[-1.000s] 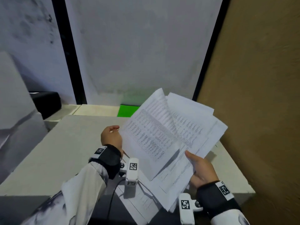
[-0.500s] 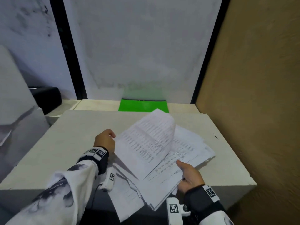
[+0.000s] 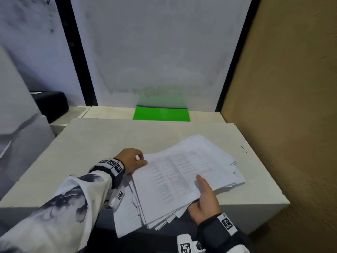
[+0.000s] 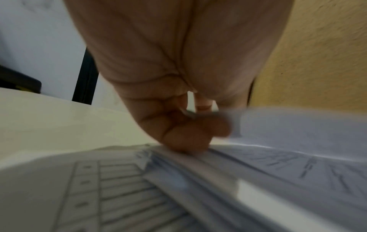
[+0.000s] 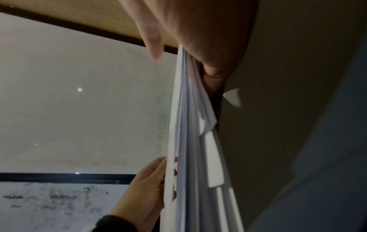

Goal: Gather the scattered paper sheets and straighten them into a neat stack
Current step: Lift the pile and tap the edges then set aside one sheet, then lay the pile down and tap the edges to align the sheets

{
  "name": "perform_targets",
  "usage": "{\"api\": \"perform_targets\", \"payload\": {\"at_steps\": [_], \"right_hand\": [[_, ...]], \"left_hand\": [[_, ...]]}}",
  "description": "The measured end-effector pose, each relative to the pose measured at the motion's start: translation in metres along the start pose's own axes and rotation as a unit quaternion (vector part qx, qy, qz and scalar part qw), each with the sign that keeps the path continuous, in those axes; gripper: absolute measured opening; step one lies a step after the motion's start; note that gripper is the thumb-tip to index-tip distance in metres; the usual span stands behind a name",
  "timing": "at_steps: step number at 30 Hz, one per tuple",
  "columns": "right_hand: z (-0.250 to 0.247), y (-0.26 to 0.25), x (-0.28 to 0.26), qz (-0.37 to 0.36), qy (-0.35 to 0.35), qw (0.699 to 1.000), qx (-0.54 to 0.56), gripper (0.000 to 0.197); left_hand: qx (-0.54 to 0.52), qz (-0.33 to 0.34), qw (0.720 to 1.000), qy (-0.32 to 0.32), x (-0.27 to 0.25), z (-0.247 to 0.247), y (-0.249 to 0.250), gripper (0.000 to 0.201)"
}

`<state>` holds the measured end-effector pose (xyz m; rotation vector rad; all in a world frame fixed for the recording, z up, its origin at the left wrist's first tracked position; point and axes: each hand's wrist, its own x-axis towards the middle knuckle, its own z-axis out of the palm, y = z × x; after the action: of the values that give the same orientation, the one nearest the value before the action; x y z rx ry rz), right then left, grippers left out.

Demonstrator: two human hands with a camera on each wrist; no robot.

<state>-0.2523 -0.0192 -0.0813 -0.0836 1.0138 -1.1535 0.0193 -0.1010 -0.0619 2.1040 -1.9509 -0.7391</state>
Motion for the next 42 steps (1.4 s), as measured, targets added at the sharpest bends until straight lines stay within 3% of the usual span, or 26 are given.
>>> {"api": "perform_targets", "payload": {"at_steps": [3, 7, 8, 11, 13, 16, 18, 20, 21, 25, 28, 32, 35, 38, 40, 42], "right_hand": [[-0.006, 0.006, 0.008, 0.000, 0.018, 0.999, -0.042, 0.029], [-0.011, 0.010, 0.014, 0.018, 0.047, 0.998, -0.050, 0.033], [-0.012, 0.014, 0.015, 0.018, 0.049, 0.998, -0.047, 0.035], [-0.013, 0.030, 0.014, 0.010, 0.020, 0.999, -0.024, 0.039], [-0.015, 0.043, 0.005, 0.019, 0.008, 1.000, -0.001, 0.033], [-0.010, 0.060, -0.012, 0.027, 0.004, 0.999, 0.021, 0.028], [-0.006, 0.069, -0.024, 0.022, 0.004, 0.999, 0.039, 0.023], [-0.003, 0.075, -0.032, 0.018, 0.005, 0.999, 0.039, 0.024], [-0.003, 0.077, -0.035, 0.019, 0.007, 0.999, 0.036, 0.027], [-0.002, 0.076, -0.043, 0.038, -0.004, 0.998, 0.048, 0.030], [-0.005, 0.080, -0.044, 0.061, -0.014, 0.997, 0.049, 0.029], [-0.007, 0.099, -0.040, 0.077, -0.042, 0.995, 0.047, 0.036], [-0.010, 0.099, -0.037, 0.047, -0.047, 0.998, 0.013, 0.033], [-0.011, 0.109, -0.045, 0.036, -0.064, 0.995, -0.065, 0.033], [-0.013, 0.112, -0.042, 0.047, -0.076, 0.994, -0.066, 0.036], [-0.019, 0.100, -0.032, 0.021, -0.046, 0.995, -0.084, 0.045]], "left_hand": [[-0.011, -0.011, 1.000, -0.007, -0.007, -0.001, 0.001, 0.033], [0.060, -0.078, 0.992, 0.081, -0.047, -0.026, -0.021, 0.051], [0.082, -0.105, 0.988, 0.076, -0.065, -0.030, -0.030, 0.053], [0.118, -0.196, 0.973, -0.026, -0.125, -0.022, -0.049, 0.064], [0.052, -0.233, 0.969, -0.059, -0.153, -0.003, -0.057, 0.066], [-0.204, -0.247, 0.947, 0.009, -0.172, 0.026, -0.061, 0.058], [-0.357, -0.248, 0.898, 0.065, -0.178, 0.039, -0.056, 0.045], [-0.476, -0.241, 0.843, 0.072, -0.180, 0.045, -0.045, 0.027], [-0.502, -0.230, 0.830, 0.075, -0.181, 0.046, -0.039, 0.021], [-0.550, -0.211, 0.799, 0.118, -0.184, 0.040, -0.042, 0.009], [-0.598, -0.210, 0.769, 0.079, -0.192, 0.047, -0.051, 0.025], [-0.609, -0.196, 0.767, 0.050, -0.191, 0.051, -0.047, 0.029], [-0.666, -0.228, 0.710, 0.033, -0.193, 0.046, -0.056, 0.032], [-0.650, -0.219, 0.728, 0.014, -0.199, 0.050, -0.068, 0.056], [-0.639, -0.217, 0.738, 0.024, -0.201, 0.055, -0.073, 0.050], [-0.633, -0.229, 0.738, 0.052, -0.203, 0.057, -0.080, 0.049]]}}
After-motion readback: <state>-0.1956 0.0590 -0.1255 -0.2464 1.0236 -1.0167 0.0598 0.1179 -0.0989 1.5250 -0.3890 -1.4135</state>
